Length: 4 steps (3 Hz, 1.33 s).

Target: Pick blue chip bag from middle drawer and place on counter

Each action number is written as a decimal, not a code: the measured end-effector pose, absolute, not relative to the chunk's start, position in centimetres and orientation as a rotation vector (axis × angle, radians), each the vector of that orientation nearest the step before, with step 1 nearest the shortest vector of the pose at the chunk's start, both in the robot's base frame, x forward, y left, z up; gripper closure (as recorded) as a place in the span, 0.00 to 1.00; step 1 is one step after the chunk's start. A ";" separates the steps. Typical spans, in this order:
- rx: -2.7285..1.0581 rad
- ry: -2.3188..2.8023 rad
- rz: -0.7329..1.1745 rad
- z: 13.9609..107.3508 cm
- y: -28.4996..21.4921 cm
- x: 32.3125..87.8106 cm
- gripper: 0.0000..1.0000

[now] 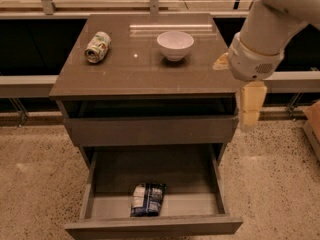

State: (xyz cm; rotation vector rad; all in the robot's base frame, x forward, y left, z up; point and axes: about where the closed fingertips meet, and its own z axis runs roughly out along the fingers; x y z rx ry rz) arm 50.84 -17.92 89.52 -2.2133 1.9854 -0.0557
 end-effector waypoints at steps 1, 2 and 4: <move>-2.304 1.879 -0.039 88.0 -17.6 51.7 0.00; -2.340 1.933 -0.145 87.4 -16.1 52.1 0.00; -2.674 1.491 -0.405 77.7 -14.1 53.7 0.00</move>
Offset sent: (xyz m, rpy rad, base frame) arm 0.0303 0.0106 -0.0383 -0.3987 -0.0165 -0.0122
